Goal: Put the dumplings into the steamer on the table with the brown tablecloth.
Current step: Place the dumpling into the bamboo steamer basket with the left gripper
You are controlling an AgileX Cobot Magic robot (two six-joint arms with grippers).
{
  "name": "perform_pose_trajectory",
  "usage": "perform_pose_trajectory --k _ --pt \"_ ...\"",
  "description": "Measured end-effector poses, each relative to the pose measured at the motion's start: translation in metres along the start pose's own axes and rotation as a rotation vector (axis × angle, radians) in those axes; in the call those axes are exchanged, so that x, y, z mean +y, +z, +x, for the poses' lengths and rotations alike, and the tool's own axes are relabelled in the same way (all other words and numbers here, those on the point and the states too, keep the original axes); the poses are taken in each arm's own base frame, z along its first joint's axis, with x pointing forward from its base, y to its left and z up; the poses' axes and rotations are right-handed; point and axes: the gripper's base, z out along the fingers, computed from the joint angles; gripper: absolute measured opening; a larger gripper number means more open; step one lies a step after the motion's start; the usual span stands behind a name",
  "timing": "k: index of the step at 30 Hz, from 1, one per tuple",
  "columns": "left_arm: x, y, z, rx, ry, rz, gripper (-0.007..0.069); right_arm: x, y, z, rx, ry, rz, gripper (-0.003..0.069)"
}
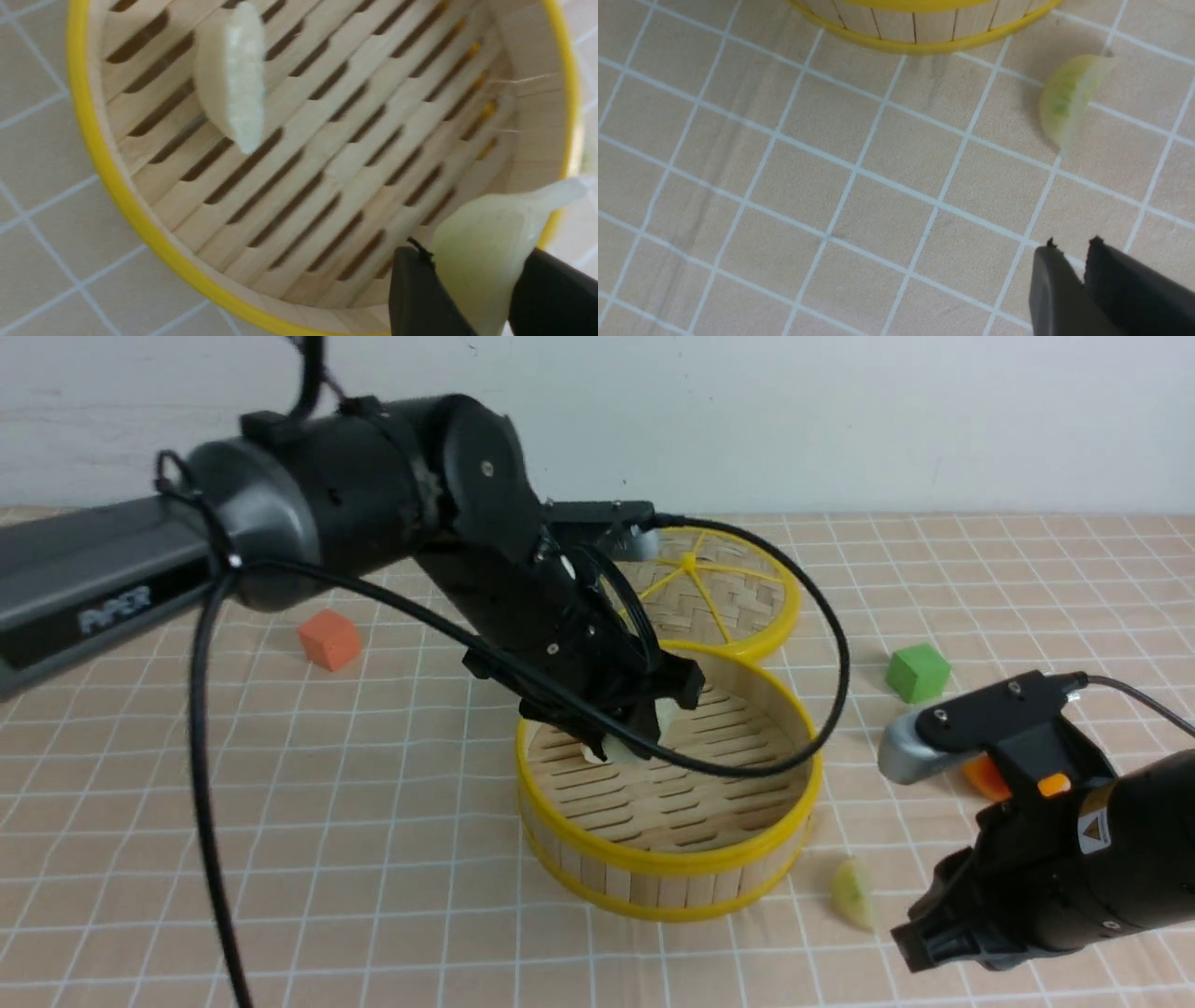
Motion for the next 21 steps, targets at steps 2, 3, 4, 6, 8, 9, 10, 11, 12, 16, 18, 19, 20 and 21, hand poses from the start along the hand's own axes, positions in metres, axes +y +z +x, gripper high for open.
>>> perform_pose_trajectory --k 2,3,4,6,8,9,10,11,12,16,18,19,20,21 --pt "0.006 0.013 -0.001 0.031 -0.020 -0.076 0.0242 0.000 0.000 0.001 0.007 0.002 -0.002 0.0112" --pt "0.007 0.017 -0.001 0.040 -0.040 -0.092 0.0242 0.000 0.000 0.001 0.010 0.002 -0.002 0.0113" --pt "0.009 0.021 0.000 0.051 -0.054 -0.103 0.0242 0.000 0.000 0.001 0.012 0.003 -0.002 0.0115" --pt "0.012 0.028 0.001 0.066 -0.081 -0.119 0.0242 0.000 0.000 0.001 0.015 0.004 -0.004 0.0116" --pt "0.014 0.038 0.002 0.080 -0.111 -0.128 0.0242 0.000 0.000 0.002 0.021 0.005 -0.004 0.0118" --pt "0.014 0.041 0.003 0.085 -0.120 -0.129 0.0242 0.000 0.000 0.002 0.023 0.005 -0.004 0.0119" --pt "0.015 0.044 0.003 0.089 -0.127 -0.131 0.0242 0.000 0.000 0.002 0.023 0.005 -0.004 0.0120" --pt "0.015 0.046 0.003 0.089 -0.131 -0.131 0.0242 0.000 0.000 0.002 0.023 0.005 -0.004 0.0121" --pt "0.015 0.048 0.003 0.090 -0.134 -0.130 0.0242 0.000 0.000 0.002 0.023 0.005 -0.004 0.0122" --pt "0.015 0.053 0.003 0.088 -0.140 -0.121 0.0242 0.000 0.000 0.002 0.022 0.005 -0.004 0.0123" --pt "0.015 0.055 0.003 0.094 -0.137 -0.116 0.0260 0.000 0.000 0.002 0.021 0.005 -0.004 0.0125" --pt "0.015 0.056 0.004 0.097 -0.133 -0.114 0.0274 0.000 0.000 0.002 0.021 0.005 -0.004 0.0125" --pt "0.015 0.058 0.004 0.103 -0.129 -0.115 0.0293 0.000 0.000 0.002 0.021 0.005 -0.004 0.0127" --pt "0.015 0.060 0.004 0.105 -0.128 -0.115 0.0310 0.000 0.000 0.002 0.020 0.005 -0.004 0.0127"
